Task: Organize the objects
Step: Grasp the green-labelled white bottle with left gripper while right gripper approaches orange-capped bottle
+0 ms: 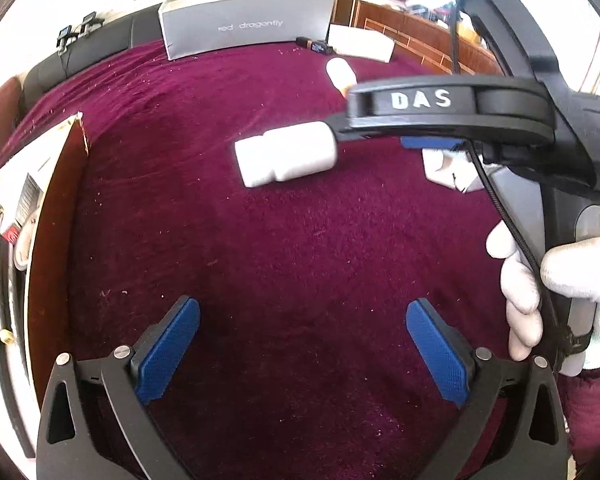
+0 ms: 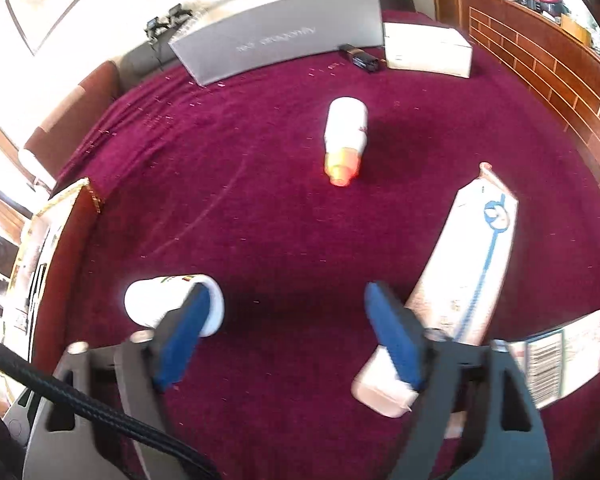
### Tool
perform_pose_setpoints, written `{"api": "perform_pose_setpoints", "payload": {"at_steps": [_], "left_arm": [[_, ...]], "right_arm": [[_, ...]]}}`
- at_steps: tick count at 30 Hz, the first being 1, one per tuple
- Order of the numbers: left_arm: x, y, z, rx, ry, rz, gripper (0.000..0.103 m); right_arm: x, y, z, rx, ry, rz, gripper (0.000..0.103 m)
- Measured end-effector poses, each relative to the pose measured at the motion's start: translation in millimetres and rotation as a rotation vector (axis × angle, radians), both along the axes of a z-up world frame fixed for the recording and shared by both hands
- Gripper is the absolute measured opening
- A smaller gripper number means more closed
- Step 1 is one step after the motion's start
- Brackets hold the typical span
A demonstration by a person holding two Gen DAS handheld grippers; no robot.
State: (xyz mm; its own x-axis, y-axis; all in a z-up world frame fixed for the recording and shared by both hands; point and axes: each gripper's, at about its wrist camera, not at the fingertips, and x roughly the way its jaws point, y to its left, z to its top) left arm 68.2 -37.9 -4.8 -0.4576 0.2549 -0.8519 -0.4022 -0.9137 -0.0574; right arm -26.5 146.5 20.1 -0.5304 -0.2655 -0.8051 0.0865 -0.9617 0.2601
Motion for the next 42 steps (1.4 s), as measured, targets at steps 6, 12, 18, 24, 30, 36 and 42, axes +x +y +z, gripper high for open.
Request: {"api": "perform_pose_setpoints", "payload": {"at_steps": [6,12,18,24,30,36,42], "left_arm": [[2.9,7.8,-3.2,-0.069,0.002,-0.013,0.101],[2.4,8.5,-1.5,-0.077,-0.001,-0.019,0.102],[-3.5,-4.3,12.2,0.016,-0.007,0.04,0.101],[-17.7,-19.7,44.9,0.042,0.089,0.099,0.101],[-42.7,-30.9,54.9,0.047,0.116,0.114,0.101],[-57.4,-31.5,47.0,0.029,0.13,0.069,0.101],[-59.3,-4.2,42.6,-0.044,0.197,-0.049,0.101]], "right_arm": [[-0.3,-2.9,-3.0,-0.064,0.044,0.036,0.103],[0.4,0.4,-3.4,-0.106,0.045,0.053,0.103],[4.8,9.4,-0.3,-0.16,0.046,0.018,0.102],[25.5,28.2,29.9,-0.2,0.225,-0.063,0.102],[29.6,29.0,40.0,-0.156,0.286,-0.108,0.102],[34.1,45.3,43.3,-0.15,0.323,-0.191,0.102],[31.1,60.1,39.6,-0.153,0.309,-0.265,0.102]]}}
